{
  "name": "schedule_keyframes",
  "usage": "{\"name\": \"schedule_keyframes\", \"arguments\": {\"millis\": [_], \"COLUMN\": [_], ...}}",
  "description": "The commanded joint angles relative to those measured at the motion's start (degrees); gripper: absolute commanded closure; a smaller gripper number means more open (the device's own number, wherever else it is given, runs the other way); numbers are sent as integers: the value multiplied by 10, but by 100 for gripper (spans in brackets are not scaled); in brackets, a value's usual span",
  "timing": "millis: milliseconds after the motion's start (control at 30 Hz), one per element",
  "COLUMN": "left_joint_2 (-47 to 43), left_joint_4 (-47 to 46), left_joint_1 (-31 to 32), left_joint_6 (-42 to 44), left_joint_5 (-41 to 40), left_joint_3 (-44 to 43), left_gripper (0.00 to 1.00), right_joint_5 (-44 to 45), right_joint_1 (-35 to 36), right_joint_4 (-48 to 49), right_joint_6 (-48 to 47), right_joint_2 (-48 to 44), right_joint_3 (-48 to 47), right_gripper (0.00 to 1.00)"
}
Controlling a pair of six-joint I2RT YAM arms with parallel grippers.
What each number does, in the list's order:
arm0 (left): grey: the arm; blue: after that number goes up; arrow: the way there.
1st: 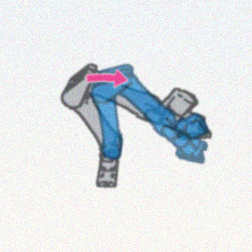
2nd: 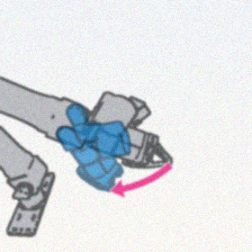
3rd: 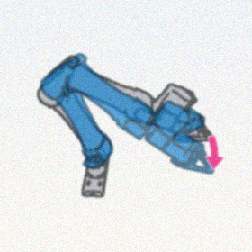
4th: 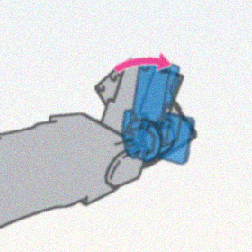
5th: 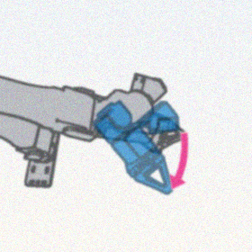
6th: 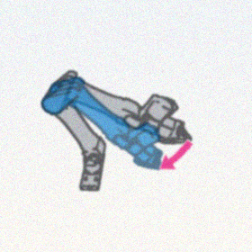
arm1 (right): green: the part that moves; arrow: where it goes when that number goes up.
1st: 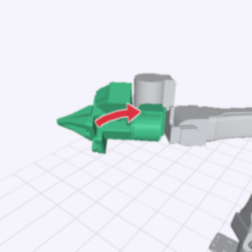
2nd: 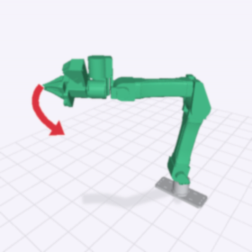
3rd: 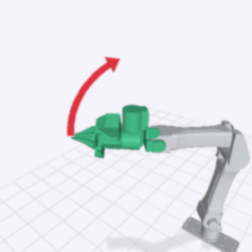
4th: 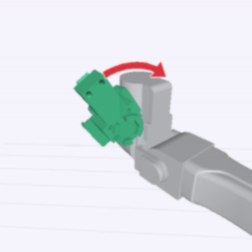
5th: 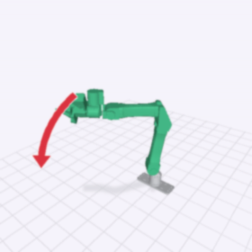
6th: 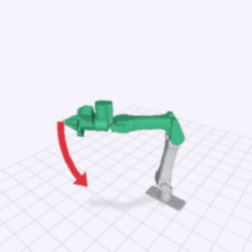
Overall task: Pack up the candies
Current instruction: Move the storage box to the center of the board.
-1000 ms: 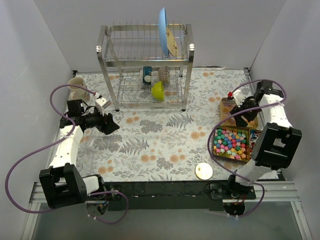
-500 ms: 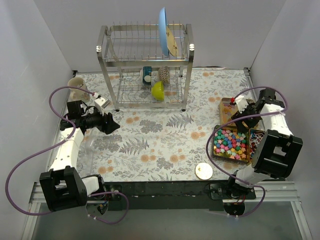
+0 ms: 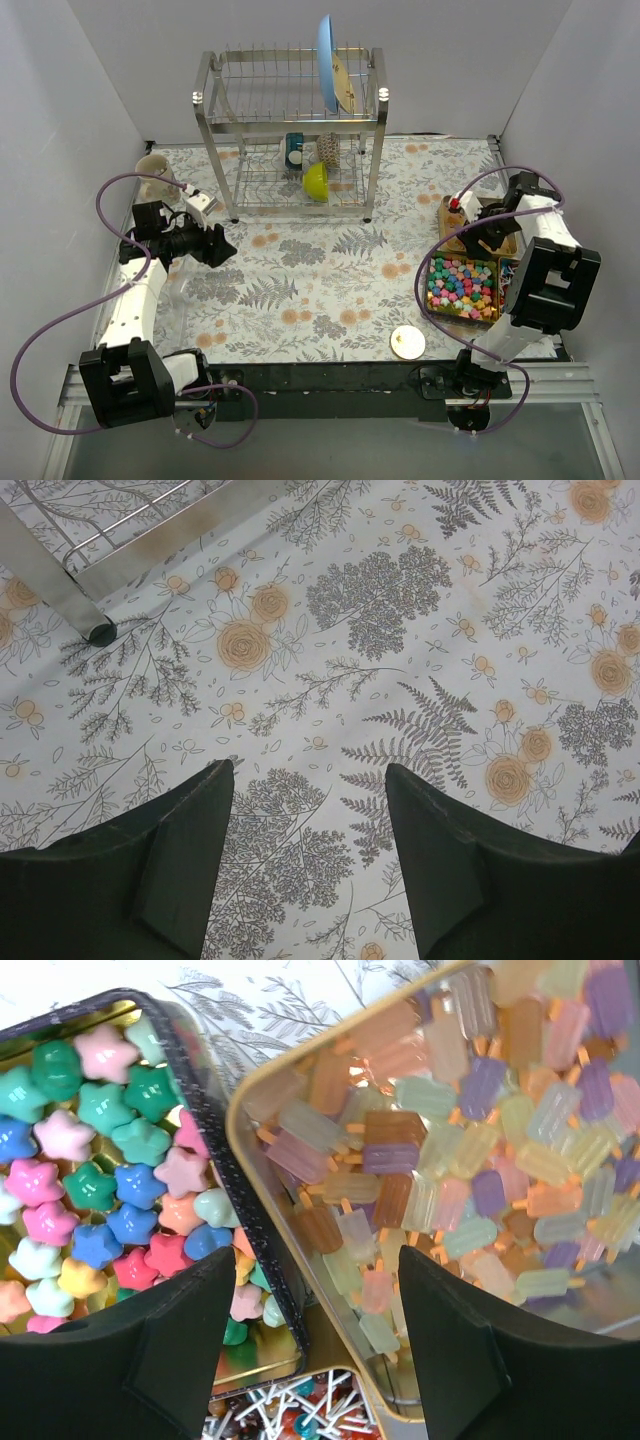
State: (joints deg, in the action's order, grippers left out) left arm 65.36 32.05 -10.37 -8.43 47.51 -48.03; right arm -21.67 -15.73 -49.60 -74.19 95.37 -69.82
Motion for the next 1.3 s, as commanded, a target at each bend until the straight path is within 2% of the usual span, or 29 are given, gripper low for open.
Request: {"name": "schedule_keyframes", "arguments": {"millis": [0, 200, 400, 500, 767, 867, 1267], "left_joint_2": [-25, -23, -24, -29, -45, -53, -83], "left_joint_4": [-7, -4, 0, 1, 5, 4, 2], "left_joint_1": [1, 1, 1, 1, 1, 2, 1], "left_joint_6": [-1, 3, 9, 9, 10, 10, 17], "left_joint_5": [-15, -22, -28, -32, -41, -42, -53], "left_joint_3": [9, 8, 9, 10, 15, 21, 48], "left_gripper": [39, 38, 38, 39, 39, 39, 38], "right_joint_5": [-17, -14, -6, -3, -11, -21, -52], "right_joint_1": [5, 7, 33, 64, 158, 212, 363], "right_joint_4": [-44, -57, -46, -30, -24, -24, -1], "right_joint_6": [-67, -71, -79, -77, -47, -31, 55], "right_joint_2": [8, 21, 21, 17, 24, 27, 67], "right_joint_3": [-31, -30, 7, 24, 23, 17, -26], "right_gripper": [27, 31, 40, 47, 74, 82, 89]}}
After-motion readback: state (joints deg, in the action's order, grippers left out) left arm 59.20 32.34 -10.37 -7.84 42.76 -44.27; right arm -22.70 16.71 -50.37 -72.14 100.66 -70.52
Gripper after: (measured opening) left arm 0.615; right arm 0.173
